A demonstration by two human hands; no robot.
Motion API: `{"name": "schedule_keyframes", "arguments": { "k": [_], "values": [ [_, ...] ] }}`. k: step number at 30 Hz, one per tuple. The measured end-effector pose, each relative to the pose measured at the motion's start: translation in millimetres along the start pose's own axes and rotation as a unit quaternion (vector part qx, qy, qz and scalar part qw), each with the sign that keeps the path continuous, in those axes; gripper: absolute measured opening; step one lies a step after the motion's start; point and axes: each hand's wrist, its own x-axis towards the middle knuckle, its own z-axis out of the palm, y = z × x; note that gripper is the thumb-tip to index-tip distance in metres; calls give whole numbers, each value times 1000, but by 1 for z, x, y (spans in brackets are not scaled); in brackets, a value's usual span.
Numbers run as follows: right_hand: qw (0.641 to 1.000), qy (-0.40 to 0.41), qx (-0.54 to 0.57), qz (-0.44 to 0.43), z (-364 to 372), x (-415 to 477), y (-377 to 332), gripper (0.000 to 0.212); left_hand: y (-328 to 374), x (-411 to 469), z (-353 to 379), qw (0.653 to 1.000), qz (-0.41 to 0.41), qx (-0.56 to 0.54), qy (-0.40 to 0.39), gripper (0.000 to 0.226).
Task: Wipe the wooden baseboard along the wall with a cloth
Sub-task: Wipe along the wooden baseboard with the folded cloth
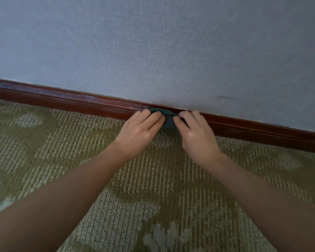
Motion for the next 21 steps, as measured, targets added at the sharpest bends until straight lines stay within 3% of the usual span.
{"name": "schedule_keyframes", "arguments": {
  "k": [4,9,16,21],
  "values": [
    [1000,3,-15,-18,3,5,7,33,-4,8,1,1000,5,6,-6,34],
    [1000,1,7,18,6,6,1,37,-7,10,1,1000,18,-11,-18,36],
    [998,-7,-26,-53,1,18,-3,16,-24,7,-8,993,101,41,-42,34],
    [998,7,-13,-68,5,21,-6,20,-30,6,-7,994,104,27,-27,31]
  ]
}}
